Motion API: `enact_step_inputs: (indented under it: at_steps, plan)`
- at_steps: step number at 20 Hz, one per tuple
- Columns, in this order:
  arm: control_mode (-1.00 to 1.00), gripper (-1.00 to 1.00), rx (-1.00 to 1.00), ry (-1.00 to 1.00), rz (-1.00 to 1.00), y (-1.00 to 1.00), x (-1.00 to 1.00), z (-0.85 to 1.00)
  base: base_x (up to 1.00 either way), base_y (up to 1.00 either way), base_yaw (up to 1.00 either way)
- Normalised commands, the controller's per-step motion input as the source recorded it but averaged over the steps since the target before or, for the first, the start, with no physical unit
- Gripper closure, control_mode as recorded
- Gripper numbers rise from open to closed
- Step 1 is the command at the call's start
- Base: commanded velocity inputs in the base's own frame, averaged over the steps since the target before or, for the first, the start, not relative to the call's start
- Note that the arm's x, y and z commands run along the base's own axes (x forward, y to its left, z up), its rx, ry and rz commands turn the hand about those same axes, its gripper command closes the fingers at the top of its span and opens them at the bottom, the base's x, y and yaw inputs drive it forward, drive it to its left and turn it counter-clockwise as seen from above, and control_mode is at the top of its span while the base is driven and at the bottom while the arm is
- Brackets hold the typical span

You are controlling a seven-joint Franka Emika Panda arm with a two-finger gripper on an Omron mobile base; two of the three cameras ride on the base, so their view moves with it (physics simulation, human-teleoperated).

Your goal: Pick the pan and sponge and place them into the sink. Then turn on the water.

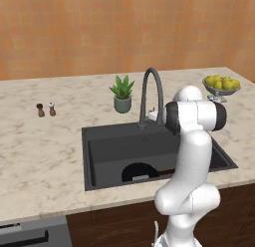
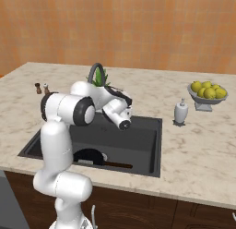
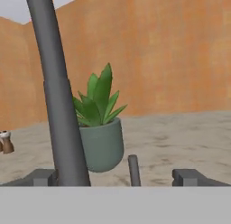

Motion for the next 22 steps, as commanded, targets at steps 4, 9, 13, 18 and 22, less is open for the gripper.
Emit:
enact_step_inputs:
  at_steps: [4,9,13,18,22]
  plan:
    - [-1.00,-1.00,0.12,0.00,0.00,-0.19,0.39,-0.25,0.00,0.00,0.00]
    - [-1.00,-1.00,0.10,0.00,0.00,-0.21,0.38,-0.08,0.00,0.00,0.00]
    - [-1.00,-1.00,0.09,-0.03,0.00,-0.04,0.12,-0.12,0.00,0.00,0.00]
    - [-1.00,-1.00,0.06,-0.08,0.00,0.00,0.00,-0.12,0.00,0.00,0.00]
    - [-1.00,-1.00,0.01,-0.12,0.00,0.01,0.00,-0.01,0.00,0.00,0.00]
